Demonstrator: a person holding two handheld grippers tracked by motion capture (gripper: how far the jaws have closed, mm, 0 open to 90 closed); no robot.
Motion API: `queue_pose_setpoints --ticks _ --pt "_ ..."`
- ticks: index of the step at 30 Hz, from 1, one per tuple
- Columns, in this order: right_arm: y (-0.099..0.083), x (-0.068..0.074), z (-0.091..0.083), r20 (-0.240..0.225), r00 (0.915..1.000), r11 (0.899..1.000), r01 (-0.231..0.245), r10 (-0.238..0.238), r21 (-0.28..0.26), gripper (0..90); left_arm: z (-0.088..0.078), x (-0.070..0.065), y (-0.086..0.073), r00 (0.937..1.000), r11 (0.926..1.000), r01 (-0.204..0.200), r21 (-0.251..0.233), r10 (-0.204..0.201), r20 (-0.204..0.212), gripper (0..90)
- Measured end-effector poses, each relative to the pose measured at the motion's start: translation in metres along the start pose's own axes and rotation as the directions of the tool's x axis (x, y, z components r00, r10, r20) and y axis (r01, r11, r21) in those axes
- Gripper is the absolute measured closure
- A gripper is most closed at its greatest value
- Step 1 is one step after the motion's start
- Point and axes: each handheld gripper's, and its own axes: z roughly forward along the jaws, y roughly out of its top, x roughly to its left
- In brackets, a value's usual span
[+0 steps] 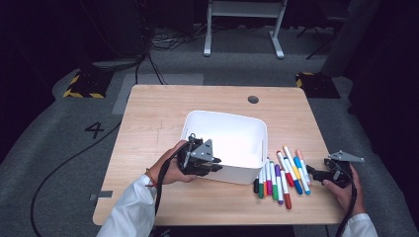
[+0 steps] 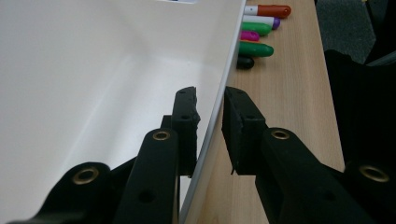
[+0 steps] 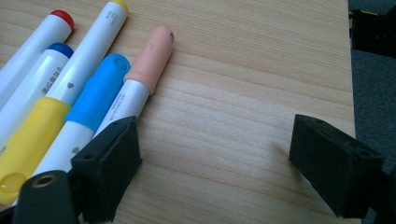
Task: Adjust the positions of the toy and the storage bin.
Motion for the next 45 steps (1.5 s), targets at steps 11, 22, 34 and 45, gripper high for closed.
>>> queue_pose_setpoints --ticks 11,22,34,45 --pt "0.000 -0.004 -0.002 0.015 0.9998 1.000 -0.010 0.010 -0.004 17.3 -0.005 -0.001 -0.003 0.9992 0.9982 0.037 -0.048 -0.038 -0.015 68.4" --pt "0.000 -0.006 -0.001 0.010 0.9999 1.000 -0.014 0.014 -0.007 17.9 -0.018 -0.003 -0.007 0.9924 0.9915 0.098 -0.085 -0.104 -0.065 45.4" --pt "0.000 -0.004 0.000 0.004 0.9997 1.000 -0.022 0.022 -0.007 18.9 -0.052 -0.011 -0.024 0.9422 0.9596 0.183 -0.214 -0.234 -0.240 18.1" --pt "0.000 -0.007 -0.002 0.002 0.9999 1.000 -0.015 0.015 -0.010 24.6 -0.077 -0.026 -0.058 0.8906 0.9502 0.229 -0.211 -0.292 -0.349 17.6"
